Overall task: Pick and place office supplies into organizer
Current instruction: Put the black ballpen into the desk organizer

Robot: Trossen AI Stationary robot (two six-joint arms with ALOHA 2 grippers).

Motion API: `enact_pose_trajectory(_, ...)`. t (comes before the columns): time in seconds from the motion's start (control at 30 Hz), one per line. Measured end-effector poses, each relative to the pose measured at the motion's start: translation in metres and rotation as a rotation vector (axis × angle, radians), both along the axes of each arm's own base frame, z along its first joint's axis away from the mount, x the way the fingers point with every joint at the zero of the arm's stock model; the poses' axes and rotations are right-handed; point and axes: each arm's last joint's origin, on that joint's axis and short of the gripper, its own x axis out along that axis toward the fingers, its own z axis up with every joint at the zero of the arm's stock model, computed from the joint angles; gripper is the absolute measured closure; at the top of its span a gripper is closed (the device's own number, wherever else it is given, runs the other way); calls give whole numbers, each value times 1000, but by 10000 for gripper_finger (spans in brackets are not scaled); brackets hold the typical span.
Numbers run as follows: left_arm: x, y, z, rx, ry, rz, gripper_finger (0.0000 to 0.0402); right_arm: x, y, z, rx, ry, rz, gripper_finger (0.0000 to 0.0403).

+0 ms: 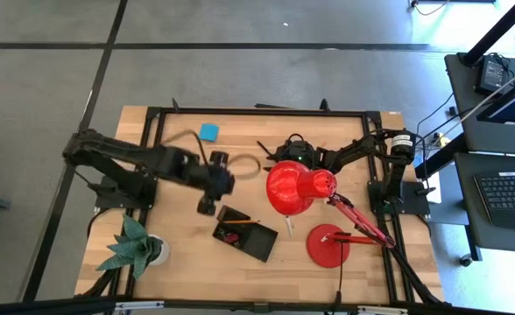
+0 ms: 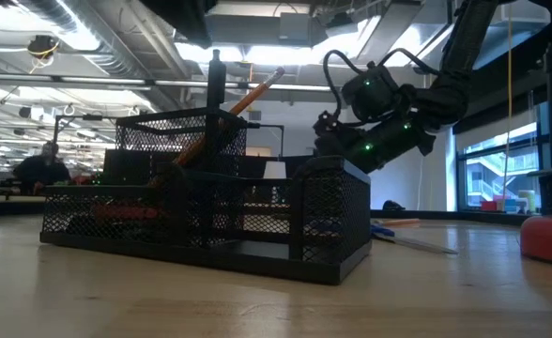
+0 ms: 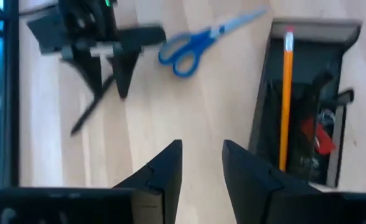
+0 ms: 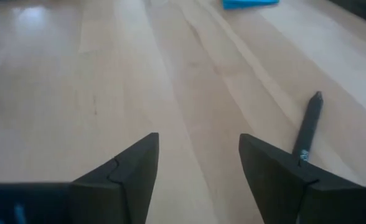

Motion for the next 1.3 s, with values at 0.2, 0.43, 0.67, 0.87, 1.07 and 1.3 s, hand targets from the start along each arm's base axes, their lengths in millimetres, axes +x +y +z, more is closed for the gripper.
enact_pose_trajectory(0.2,-10,45,-22,-83,-160,-70,295,-3,-4,-4,-41,55,-144,178)
enact_pose_trajectory(0.43,-19,81,-67,-84,-206,-46,292,-7,-4,-9,-26,115,-202,178)
enact_pose_trajectory(0.67,-29,103,-94,-184,-229,-53,294,-9,-1,-11,-18,144,-268,178)
enact_pose_trajectory(0.87,-36,116,-104,-195,-235,-54,293,-6,15,-12,-112,177,-300,178)
enact_pose_trajectory(1.07,-38,125,-103,-173,-255,-39,293,-8,21,-14,-192,224,-391,178)
enact_pose_trajectory(1.3,-39,126,-103,-174,-256,-53,293,-10,19,-15,-115,200,-453,178)
